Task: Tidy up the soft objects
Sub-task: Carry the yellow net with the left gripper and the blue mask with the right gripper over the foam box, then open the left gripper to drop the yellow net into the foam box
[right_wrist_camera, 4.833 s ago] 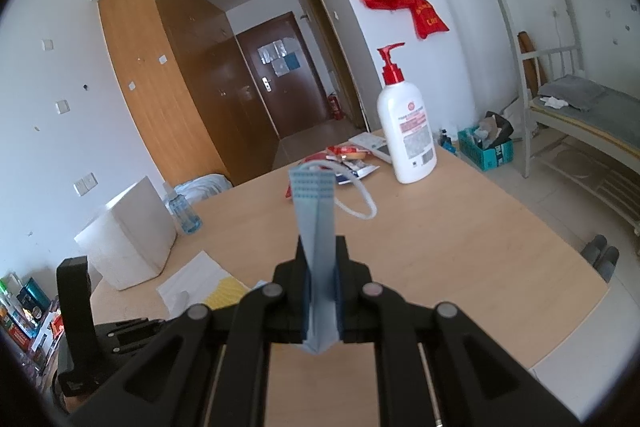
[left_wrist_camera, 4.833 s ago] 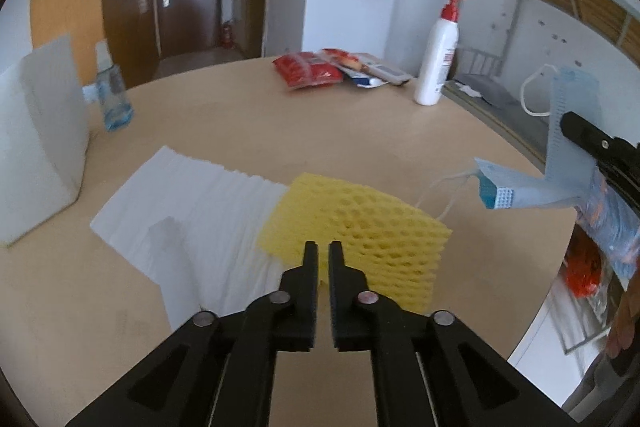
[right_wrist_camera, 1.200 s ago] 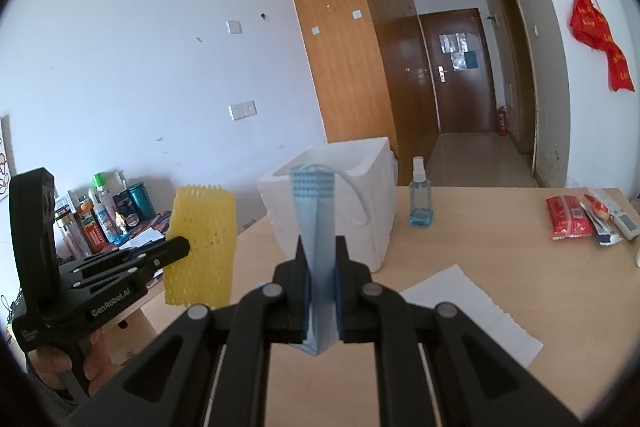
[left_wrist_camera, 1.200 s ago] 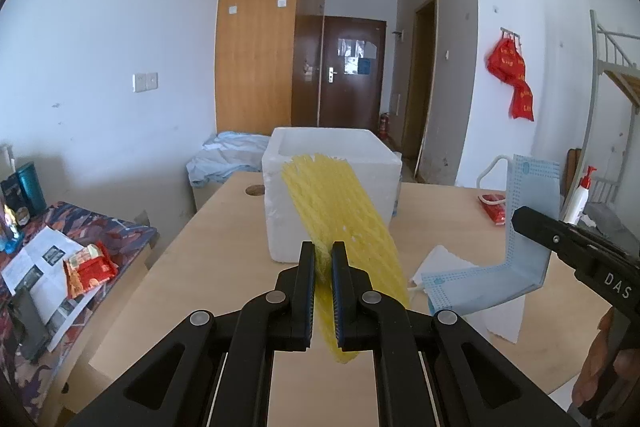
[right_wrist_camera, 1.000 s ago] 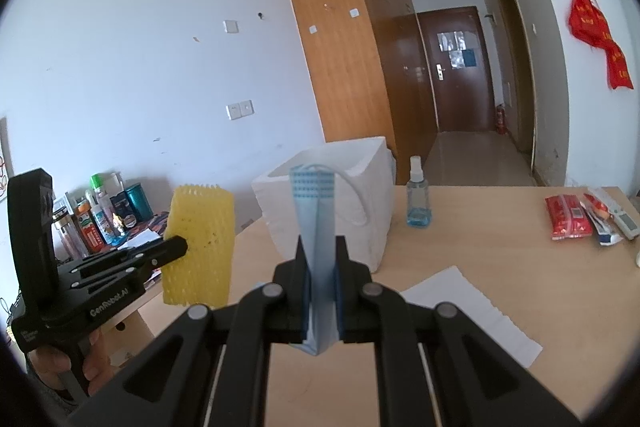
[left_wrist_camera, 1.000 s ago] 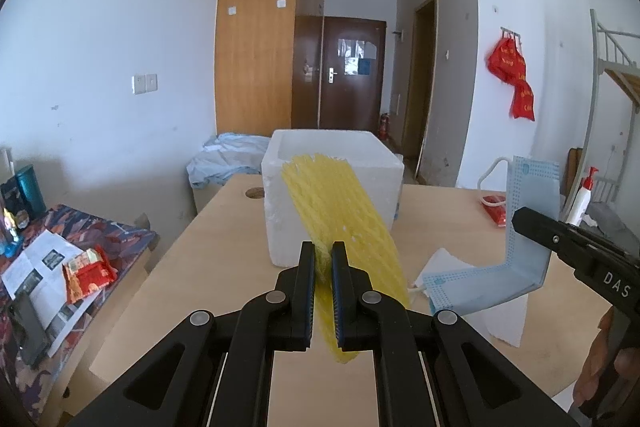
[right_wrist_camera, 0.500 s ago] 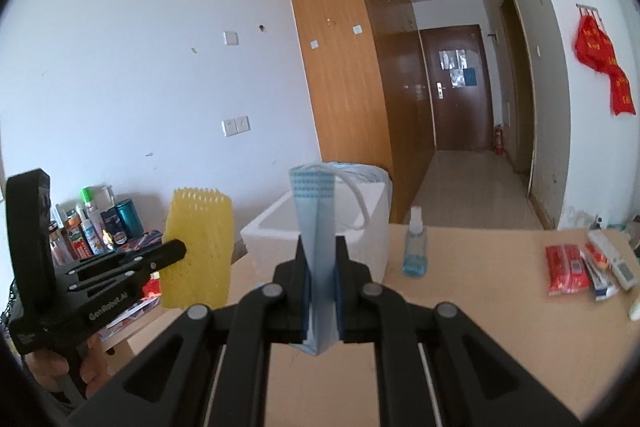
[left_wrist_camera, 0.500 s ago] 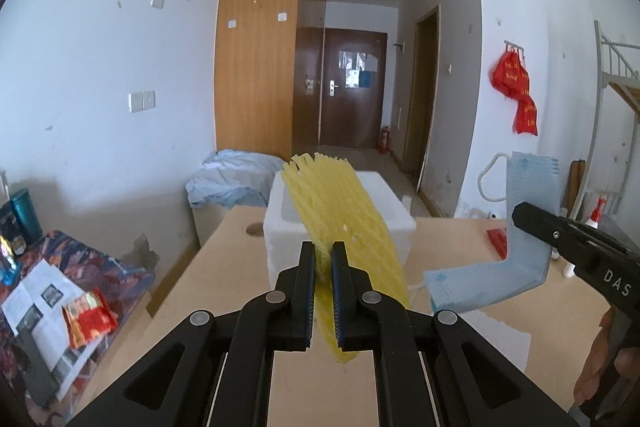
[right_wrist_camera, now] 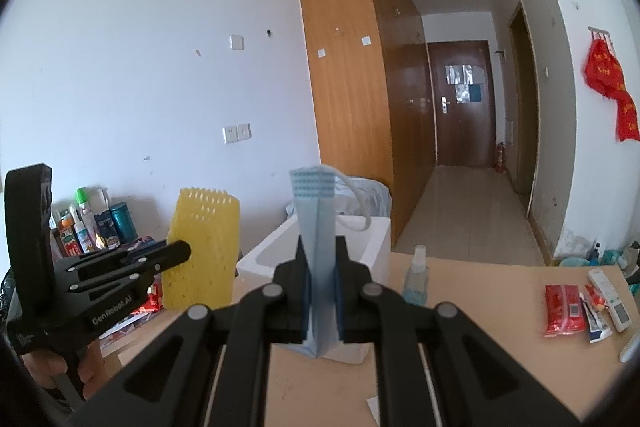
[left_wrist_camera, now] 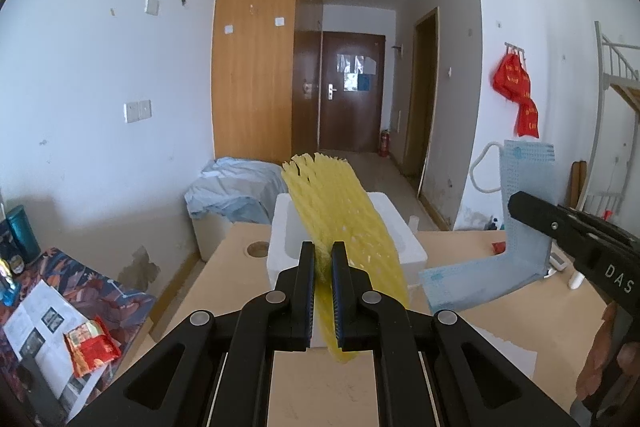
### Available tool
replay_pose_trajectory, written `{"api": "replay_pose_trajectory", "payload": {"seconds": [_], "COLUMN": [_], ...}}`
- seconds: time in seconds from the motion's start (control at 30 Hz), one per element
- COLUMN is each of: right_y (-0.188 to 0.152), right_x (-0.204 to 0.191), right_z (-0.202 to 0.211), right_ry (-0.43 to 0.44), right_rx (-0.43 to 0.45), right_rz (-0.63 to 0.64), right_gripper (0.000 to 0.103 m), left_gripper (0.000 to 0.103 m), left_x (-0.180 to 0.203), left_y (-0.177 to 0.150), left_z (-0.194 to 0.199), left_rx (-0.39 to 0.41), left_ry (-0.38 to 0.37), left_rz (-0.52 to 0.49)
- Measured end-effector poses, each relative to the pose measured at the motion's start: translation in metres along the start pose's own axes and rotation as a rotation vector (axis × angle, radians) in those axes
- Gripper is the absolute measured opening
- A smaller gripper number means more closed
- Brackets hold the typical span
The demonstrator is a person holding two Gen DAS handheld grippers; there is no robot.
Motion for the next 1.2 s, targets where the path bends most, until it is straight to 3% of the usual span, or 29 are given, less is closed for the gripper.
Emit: {"api": "replay_pose_trajectory", "payload": {"seconds": [0.53,1.2], "right_y": [0.017,0.028], "right_x": [0.019,0.066], "right_z": [-0.032,-0.084], "right_ry": [-0.001,-0.1], "right_rx": [-0.007,0.006], "right_rz": [0.007,0.01], "right_gripper": [0.013,0.013], "left_gripper": [0.008,0.008], "left_x": [0.008,0.029], "left_y": [0.011,0.034], "left_z": [-0.042,-0.155], "left_rx": [-0.026,-0.108], "left_ry": [0.013,0.003], "left_rz": [-0.004,-0.014]}}
Point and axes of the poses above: each gripper's, at about its wrist camera, not at the fingertips, and z roughly against the way its jaws point, x to its right, y to its top, the point moved 3 cm from there along -z, roughly the way its jaws point, and after that the axes turned 12 degrees about y, right-handed, at the moved point
